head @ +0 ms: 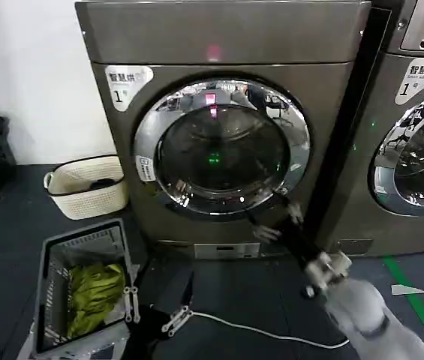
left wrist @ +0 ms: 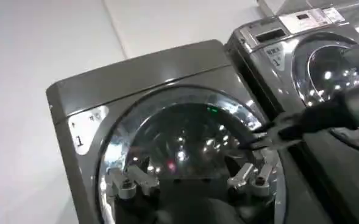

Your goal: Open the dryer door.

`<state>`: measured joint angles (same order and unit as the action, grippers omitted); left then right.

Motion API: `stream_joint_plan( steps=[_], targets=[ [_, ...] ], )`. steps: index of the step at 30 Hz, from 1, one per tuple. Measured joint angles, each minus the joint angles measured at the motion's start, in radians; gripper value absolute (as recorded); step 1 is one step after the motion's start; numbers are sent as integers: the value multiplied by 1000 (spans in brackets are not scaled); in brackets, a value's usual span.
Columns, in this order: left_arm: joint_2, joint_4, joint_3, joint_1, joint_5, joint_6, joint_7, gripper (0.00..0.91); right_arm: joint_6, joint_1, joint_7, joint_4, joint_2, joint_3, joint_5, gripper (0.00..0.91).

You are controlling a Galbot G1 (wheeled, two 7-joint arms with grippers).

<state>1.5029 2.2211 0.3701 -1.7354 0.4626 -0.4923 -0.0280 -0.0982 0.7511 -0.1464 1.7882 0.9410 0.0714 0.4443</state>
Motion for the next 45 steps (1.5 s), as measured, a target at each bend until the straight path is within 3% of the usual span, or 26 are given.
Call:
stream_joint_plan(
  steps=[17,45],
  targets=[
    [4,-7,4,-5,1,0,-1,907,-24,-331,-28,-242,118,-258,15,907],
    [16,12,26,-53,11,-16,3,907,-97,-513,-132,-580,354,-358,-17,907]
  ],
)
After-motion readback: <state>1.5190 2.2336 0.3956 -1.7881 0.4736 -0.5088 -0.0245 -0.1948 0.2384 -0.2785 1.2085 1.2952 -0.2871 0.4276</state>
